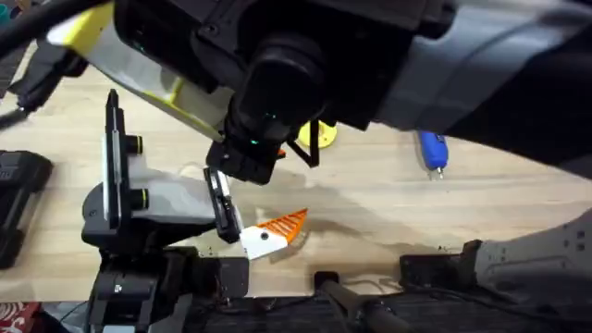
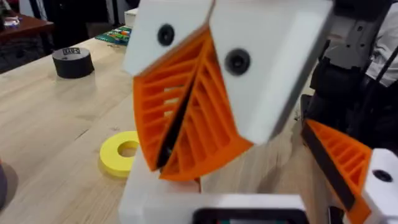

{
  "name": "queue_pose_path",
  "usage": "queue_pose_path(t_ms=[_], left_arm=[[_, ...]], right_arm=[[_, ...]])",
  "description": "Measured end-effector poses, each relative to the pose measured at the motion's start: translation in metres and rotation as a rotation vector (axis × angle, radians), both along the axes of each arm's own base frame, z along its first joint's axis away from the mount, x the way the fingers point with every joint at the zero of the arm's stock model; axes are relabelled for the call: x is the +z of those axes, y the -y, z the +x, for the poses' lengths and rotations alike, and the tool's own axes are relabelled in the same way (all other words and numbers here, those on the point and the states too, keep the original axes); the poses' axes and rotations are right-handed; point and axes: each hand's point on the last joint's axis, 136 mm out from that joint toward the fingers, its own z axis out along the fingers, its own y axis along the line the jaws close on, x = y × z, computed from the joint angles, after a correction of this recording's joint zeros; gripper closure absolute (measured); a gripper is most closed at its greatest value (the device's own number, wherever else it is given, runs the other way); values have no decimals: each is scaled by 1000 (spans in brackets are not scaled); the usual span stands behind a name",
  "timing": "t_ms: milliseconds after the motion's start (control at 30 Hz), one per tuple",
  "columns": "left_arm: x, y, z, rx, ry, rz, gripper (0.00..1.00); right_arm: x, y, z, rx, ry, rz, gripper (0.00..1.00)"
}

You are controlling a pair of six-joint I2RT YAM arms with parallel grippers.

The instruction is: Pick up the gripper from the table and insert it into the empty holder that is missing its gripper. Then pick up a screw, insert it into the mounting hole, and use the screwdriver to tighten it. Finally, clean up the table by picking up the vegetable and placing it into the bucket.

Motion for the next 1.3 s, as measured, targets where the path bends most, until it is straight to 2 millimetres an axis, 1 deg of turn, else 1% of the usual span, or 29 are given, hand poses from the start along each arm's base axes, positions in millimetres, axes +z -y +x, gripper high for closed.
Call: queue_pose_path(t_ms=[1300], left_arm=[[0,0,-1,-4,-1,-1,14]], right_arm=[[0,1,0,0,-41,16,996]])
